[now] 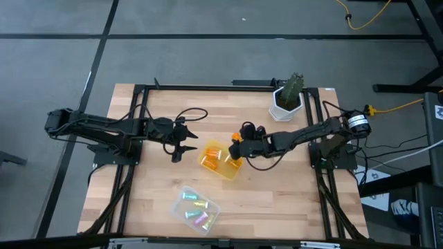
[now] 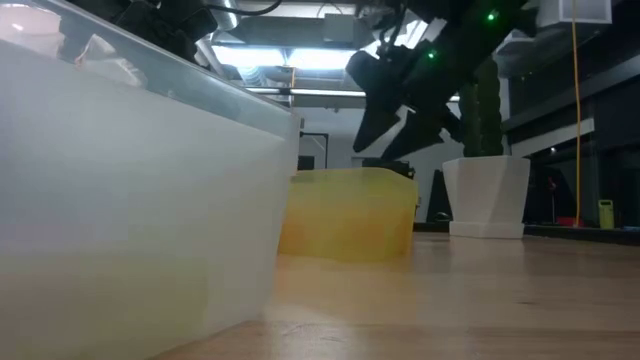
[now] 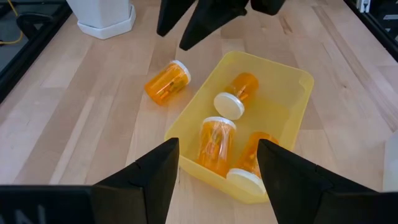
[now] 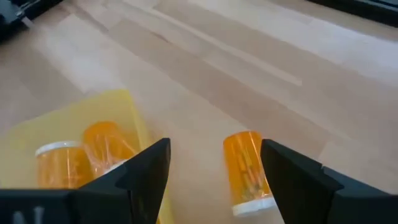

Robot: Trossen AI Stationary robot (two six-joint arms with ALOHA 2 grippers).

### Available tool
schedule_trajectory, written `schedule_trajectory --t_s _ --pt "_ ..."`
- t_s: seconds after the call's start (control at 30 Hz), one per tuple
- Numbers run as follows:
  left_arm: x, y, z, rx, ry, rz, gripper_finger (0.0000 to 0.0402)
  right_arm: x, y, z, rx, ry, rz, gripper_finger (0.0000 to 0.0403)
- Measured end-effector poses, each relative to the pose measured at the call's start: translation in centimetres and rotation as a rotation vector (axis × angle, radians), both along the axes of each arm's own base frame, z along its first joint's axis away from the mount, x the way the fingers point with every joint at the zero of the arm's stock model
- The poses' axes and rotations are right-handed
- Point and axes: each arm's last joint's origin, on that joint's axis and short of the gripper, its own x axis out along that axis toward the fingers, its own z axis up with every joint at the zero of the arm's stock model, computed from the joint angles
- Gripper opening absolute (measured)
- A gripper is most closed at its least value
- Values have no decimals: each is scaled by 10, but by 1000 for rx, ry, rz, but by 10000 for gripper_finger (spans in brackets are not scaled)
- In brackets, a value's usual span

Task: Pick and place medicine bottles into bin by pill shape (circle, oval)
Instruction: Put the orange bottled capsule into the yellow bin

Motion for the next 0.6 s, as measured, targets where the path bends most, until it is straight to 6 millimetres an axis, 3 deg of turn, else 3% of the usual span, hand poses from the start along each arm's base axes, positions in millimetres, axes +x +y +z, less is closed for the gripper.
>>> schedule_trajectory --t_s 0.6 --pt "0 0 0 1 -1 0 212 -2 -30 -24 140 177 -4 252"
